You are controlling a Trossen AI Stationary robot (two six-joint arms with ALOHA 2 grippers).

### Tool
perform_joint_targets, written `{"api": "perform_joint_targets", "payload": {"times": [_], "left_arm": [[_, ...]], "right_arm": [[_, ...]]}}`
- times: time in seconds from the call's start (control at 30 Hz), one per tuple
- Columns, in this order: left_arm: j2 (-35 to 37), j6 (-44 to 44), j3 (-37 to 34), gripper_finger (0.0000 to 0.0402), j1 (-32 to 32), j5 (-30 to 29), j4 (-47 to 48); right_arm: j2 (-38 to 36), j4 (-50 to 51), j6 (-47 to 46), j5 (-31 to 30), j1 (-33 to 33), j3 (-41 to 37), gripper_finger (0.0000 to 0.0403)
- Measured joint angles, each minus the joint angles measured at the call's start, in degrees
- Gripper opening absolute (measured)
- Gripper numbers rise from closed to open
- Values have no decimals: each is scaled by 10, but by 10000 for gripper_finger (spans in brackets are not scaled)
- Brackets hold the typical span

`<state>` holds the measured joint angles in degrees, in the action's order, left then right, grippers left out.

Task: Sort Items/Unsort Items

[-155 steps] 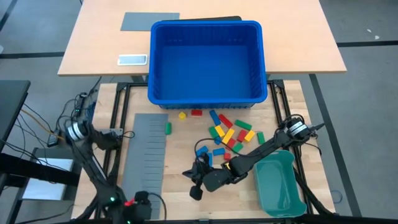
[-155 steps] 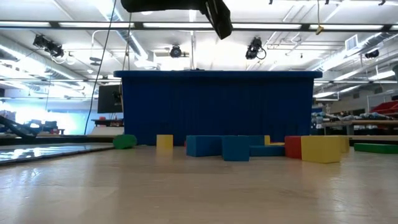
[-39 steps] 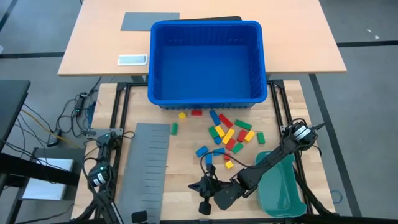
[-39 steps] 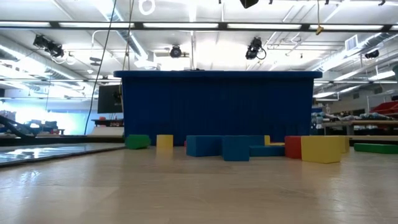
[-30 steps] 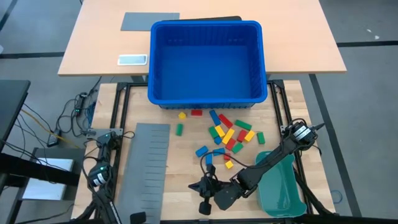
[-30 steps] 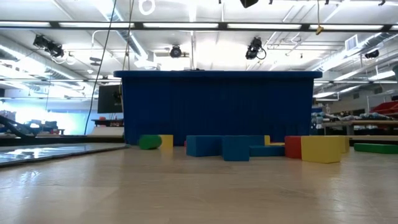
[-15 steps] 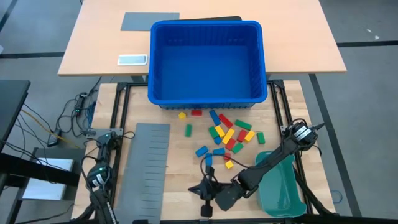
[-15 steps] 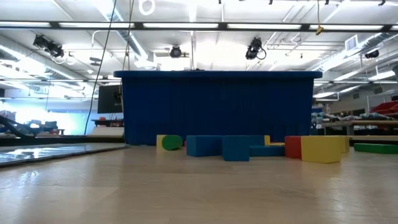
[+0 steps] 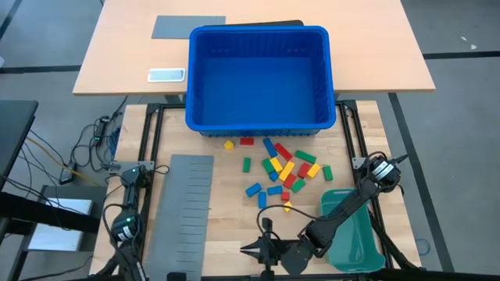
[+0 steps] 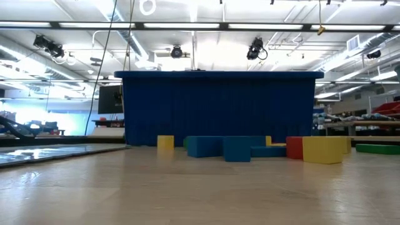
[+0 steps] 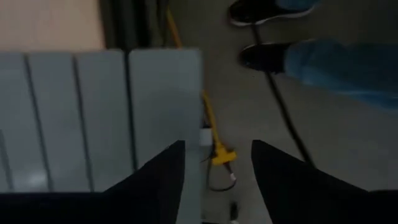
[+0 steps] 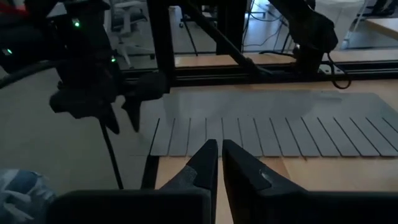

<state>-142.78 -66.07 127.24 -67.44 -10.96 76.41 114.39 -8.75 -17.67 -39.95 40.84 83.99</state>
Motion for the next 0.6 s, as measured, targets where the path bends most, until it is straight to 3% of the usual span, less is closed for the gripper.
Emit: {"api": "perform_joint_targets", "payload": {"times": [0.27,0.6], "left_arm": [[-4,-65,0,223,-3,-57,36],[-35,-60,2,233,-6,-60,51]], "right_arm": [[0,-1,8,-2,-2,0,27],[0,-2,14,-1,-2,0,27]]}}
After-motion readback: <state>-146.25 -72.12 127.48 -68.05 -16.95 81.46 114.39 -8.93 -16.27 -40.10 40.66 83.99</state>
